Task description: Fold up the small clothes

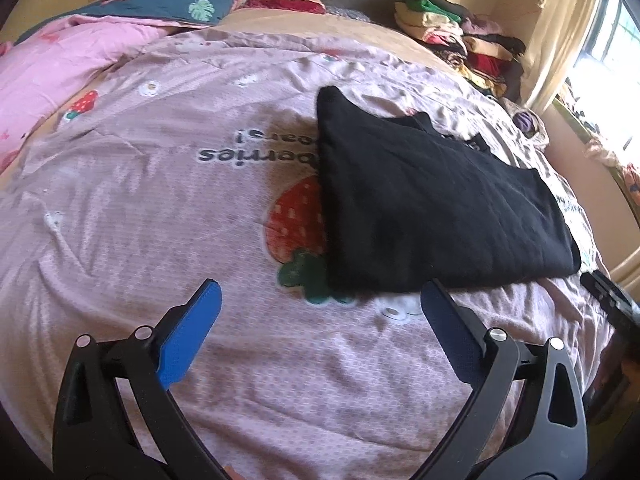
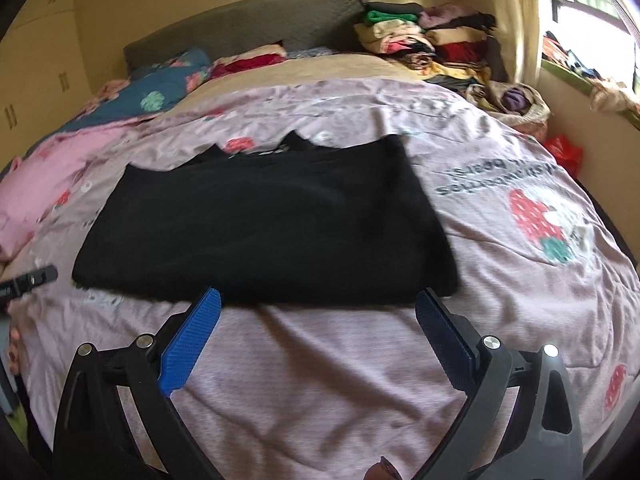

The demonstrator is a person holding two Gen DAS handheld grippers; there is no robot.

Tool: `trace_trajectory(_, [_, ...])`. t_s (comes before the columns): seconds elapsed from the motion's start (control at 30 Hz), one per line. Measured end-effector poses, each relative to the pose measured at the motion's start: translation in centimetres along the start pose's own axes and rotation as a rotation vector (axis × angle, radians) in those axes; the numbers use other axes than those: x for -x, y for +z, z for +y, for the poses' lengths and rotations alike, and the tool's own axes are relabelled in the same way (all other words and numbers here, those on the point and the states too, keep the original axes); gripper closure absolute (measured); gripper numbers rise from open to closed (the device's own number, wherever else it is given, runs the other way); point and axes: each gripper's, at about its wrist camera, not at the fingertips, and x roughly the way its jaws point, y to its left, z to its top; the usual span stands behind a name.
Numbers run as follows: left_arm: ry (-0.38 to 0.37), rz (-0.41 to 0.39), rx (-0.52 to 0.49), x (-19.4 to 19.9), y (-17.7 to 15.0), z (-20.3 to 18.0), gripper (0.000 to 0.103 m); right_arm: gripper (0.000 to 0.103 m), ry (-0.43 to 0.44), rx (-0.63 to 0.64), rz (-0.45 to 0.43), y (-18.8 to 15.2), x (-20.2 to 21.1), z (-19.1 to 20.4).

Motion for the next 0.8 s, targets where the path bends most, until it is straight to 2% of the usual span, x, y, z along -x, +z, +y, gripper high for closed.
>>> trace_trajectory(0.43, [0.018, -0.028, 0.075, 0.8, 0.9, 3.3, 0.010, 0.006, 0.090, 0.131, 0.026, 0.0, -1.3, 7.0])
trace_trajectory(0.8, [0.027, -0.037, 0.097, 1.0, 1.4, 3.9, 0.010, 0.006, 0.149, 0.230, 0.038, -0.3, -2.0, 11.8])
